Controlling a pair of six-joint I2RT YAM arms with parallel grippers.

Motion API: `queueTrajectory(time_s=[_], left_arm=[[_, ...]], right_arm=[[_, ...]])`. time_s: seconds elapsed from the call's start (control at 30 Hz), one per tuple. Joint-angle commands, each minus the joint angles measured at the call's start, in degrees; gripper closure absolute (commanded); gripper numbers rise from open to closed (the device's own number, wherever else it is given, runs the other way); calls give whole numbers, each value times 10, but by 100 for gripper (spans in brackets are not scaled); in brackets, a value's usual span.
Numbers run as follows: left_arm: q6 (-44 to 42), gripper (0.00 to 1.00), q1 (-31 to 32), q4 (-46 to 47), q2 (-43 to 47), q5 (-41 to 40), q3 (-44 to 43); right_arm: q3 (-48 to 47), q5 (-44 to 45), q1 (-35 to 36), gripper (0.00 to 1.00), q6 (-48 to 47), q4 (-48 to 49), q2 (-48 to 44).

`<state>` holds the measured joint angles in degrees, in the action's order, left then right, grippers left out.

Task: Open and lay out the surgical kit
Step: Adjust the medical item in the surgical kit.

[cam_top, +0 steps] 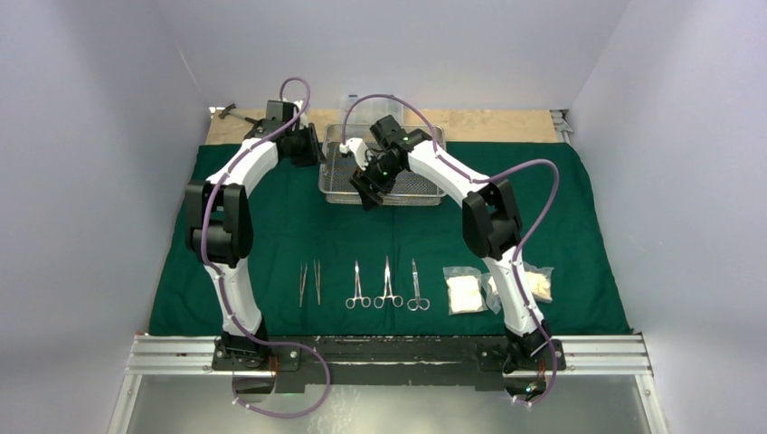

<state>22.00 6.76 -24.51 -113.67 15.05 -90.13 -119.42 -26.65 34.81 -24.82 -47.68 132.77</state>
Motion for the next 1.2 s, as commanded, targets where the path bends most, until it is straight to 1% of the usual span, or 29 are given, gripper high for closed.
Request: queueTrajectory(time_s=[0.0, 0.17, 0.27, 0.43, 0.53, 0.57, 0.63, 0.73, 0.77, 1.0, 1.07, 1.17], left_arm=[[2, 73, -6, 9, 10, 11, -16], [2, 73, -6, 9, 9, 11, -17], [2, 73, -6, 9, 8, 11, -17], [1, 73, -7, 9, 7, 9, -18], [1, 73, -7, 9, 6, 9, -19], [1, 73, -7, 9, 5, 9, -19], [1, 73, -8, 8, 4, 10, -20], [1, 73, -8, 8, 3, 10, -19], [1, 73, -8, 8, 3, 11, -19], [1, 73, -9, 7, 3, 11, -18], [1, 73, -9, 8, 2, 12, -18], [1, 73, -9, 9, 2, 12, -19]], right_arm=[[19, 16, 0, 31, -19, -13, -22], [35, 68, 0, 31, -7, 22, -11], [40, 81, 1, 29, 0, 39, -6], [41, 69, 1, 22, 11, 44, 0], [40, 44, 1, 19, 16, 40, 3], [39, 39, 0, 20, 17, 39, 4], [37, 28, 0, 25, 17, 37, 7], [30, 13, 0, 39, 15, 31, 18], [29, 11, 0, 40, 16, 32, 21], [39, 39, 0, 32, 25, 51, 35], [44, 64, 0, 29, 30, 62, 32], [59, 115, 0, 23, 33, 87, 21]])
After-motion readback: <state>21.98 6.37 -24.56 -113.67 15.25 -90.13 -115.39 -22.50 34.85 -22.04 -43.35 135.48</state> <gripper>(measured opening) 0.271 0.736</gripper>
